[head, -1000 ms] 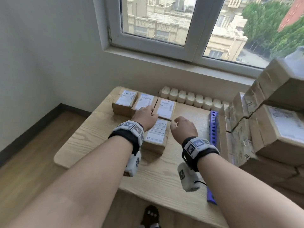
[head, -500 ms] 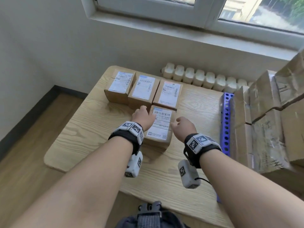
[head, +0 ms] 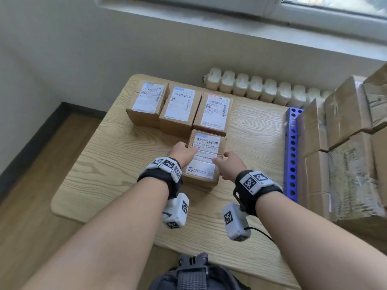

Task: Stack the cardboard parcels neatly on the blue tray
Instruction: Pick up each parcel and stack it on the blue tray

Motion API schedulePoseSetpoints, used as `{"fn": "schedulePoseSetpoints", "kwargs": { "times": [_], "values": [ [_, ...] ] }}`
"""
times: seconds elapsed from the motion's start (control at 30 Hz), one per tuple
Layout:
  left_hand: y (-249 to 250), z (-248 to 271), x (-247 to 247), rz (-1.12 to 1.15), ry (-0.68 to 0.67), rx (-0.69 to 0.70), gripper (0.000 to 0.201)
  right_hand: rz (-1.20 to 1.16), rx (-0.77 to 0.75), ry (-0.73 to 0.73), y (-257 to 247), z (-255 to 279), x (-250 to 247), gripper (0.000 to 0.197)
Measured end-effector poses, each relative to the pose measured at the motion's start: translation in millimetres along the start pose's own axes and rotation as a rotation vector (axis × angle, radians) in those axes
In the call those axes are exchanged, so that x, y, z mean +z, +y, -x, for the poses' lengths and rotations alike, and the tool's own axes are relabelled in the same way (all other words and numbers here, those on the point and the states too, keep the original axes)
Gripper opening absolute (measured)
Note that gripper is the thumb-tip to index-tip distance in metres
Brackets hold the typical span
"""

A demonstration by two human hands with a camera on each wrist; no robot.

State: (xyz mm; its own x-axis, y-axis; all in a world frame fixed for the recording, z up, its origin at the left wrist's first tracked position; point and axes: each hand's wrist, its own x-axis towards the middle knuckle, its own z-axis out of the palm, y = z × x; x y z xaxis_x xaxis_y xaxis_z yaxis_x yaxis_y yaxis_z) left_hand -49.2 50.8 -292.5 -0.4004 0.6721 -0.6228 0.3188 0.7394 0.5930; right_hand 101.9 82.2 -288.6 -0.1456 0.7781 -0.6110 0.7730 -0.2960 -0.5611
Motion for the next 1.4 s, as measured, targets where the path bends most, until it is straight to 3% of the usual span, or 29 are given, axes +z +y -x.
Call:
{"fn": "schedulePoseSetpoints", "kwargs": {
  "times": [0.23, 0.37, 0.5, 0.63, 0.83, 0.9, 1.03, 1.23, 1.4],
  "values": [
    [-5.1, 15.8, -3.3, 0.051, 0.033, 0.013, 0.062, -0.086, 0.014, 0.01, 6.0, 14.0, -0.7, 0.052],
    [-9.0, 28.2, -2.9, 0.114, 0.033, 0.031, 0.069, -0.106, 0.003, 0.029, 11.3, 23.3, 0.4, 0.07],
    [-13.6, 43.1, -2.2, 0.172, 0.038, 0.064, 0.039, -0.136, -0.027, 0.052, 17.0, 36.4, 0.6, 0.078],
    [-18.4, 61.9, -2.7, 0.227, 0.022, 0.117, 0.079, -0.187, -0.06, 0.075, 25.1, 54.2, -1.5, 0.089],
    [-17.5, 93.4, -4.1, 0.271, 0.051, 0.228, 0.073, -0.242, -0.135, 0.124, 32.8, 85.5, -13.6, 0.112],
    [-13.5, 106.8, -5.5, 0.277, 0.071, 0.272, 0.073, -0.261, -0.155, 0.14, 32.6, 101.4, -20.8, 0.105],
    [1.9, 134.3, -8.5, 0.292, 0.08, 0.374, 0.081, -0.292, -0.218, 0.202, 34.3, 124.2, -39.3, 0.07],
    [33.6, 168.0, -9.1, 0.415, 0.008, 0.482, 0.111, -0.358, -0.327, 0.318, 32.7, 156.0, -79.6, 0.067],
    [65.7, 195.0, -16.7, 0.575, -0.017, 0.556, 0.11, -0.424, -0.439, 0.369, 17.3, 179.6, -110.4, 0.052]
  ]
}}
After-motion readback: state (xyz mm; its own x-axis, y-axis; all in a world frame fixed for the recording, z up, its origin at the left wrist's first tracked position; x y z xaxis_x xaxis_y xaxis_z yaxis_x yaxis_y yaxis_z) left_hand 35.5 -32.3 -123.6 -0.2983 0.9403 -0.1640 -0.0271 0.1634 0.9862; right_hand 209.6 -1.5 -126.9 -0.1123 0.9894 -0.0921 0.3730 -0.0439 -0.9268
